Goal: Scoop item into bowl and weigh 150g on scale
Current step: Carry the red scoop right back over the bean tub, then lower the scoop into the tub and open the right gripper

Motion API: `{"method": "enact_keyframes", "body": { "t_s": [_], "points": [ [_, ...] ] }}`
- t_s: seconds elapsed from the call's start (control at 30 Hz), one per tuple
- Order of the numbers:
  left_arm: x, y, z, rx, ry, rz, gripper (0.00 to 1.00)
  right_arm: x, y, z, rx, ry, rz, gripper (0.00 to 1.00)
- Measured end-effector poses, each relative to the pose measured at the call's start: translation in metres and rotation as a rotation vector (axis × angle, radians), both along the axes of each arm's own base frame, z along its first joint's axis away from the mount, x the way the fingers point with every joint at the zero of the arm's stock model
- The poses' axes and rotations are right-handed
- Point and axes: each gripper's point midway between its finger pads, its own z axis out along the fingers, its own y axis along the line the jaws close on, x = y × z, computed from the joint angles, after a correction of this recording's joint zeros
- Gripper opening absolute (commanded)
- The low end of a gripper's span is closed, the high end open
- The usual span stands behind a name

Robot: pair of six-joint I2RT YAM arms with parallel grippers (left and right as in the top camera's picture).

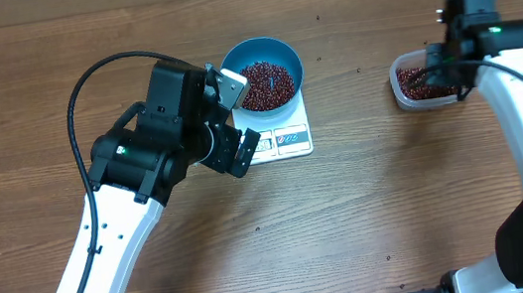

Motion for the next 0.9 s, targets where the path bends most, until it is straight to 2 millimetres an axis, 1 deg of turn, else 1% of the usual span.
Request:
{"method": "enact_keyframes", "body": {
  "t_s": [0.1, 0.23, 0.33, 0.4, 0.43, 0.53, 0.57, 0.63, 0.7, 0.77, 0.8, 0.83, 0.87, 0.9],
  "points": [
    [0.0, 0.0, 0.0, 0.0, 0.0, 0.001, 1.0, 0.001, 0.005, 0.006, -0.104, -0.001, 0.015, 0.04],
    [0.0, 0.0, 0.0, 0.0, 0.0, 0.001, 1.0, 0.001, 0.006, 0.011, -0.168, -0.003, 0.016, 0.03],
    [0.0, 0.0, 0.0, 0.0, 0.0, 0.001, 0.99, 0.001, 0.004, 0.012, -0.173, -0.012, -0.008, 0.04],
    [0.0, 0.0, 0.0, 0.0, 0.0, 0.001, 1.0, 0.001, 0.006, 0.01, -0.13, -0.029, -0.042, 0.04],
    [0.0, 0.0, 0.0, 0.0, 0.0, 0.0, 0.99, 0.001, 0.01, 0.007, -0.082, -0.037, -0.059, 0.04],
    [0.0, 0.0, 0.0, 0.0, 0.0, 0.0, 1.0, 0.008, 0.019, -0.001, 0.155, -0.085, -0.146, 0.03],
    [0.0, 0.0, 0.0, 0.0, 0.0, 0.0, 1.0, 0.014, 0.016, -0.001, 0.286, -0.123, -0.205, 0.04],
    [0.0, 0.0, 0.0, 0.0, 0.0, 0.0, 1.0, 0.017, 0.009, -0.002, 0.412, -0.153, -0.281, 0.04],
    [0.0, 0.0, 0.0, 0.0, 0.0, 0.0, 1.0, 0.018, 0.002, -0.005, 0.499, -0.171, -0.342, 0.04],
    [0.0, 0.0, 0.0, 0.0, 0.0, 0.0, 1.0, 0.012, 0.002, -0.015, 0.588, -0.155, -0.402, 0.07],
    [0.0, 0.0, 0.0, 0.0, 0.0, 0.001, 0.99, 0.005, 0.006, -0.026, 0.641, -0.126, -0.446, 0.06],
    [0.0, 0.0, 0.0, 0.0, 0.0, 0.0, 1.0, 0.002, 0.009, -0.031, 0.667, -0.11, -0.472, 0.07],
    [0.0, 0.0, 0.0, 0.0, 0.0, 0.0, 1.0, -0.002, 0.012, -0.037, 0.693, -0.089, -0.497, 0.12],
    [0.0, 0.0, 0.0, 0.0, 0.0, 0.001, 1.0, -0.007, 0.016, -0.044, 0.717, -0.06, -0.522, 0.31]
  ]
}}
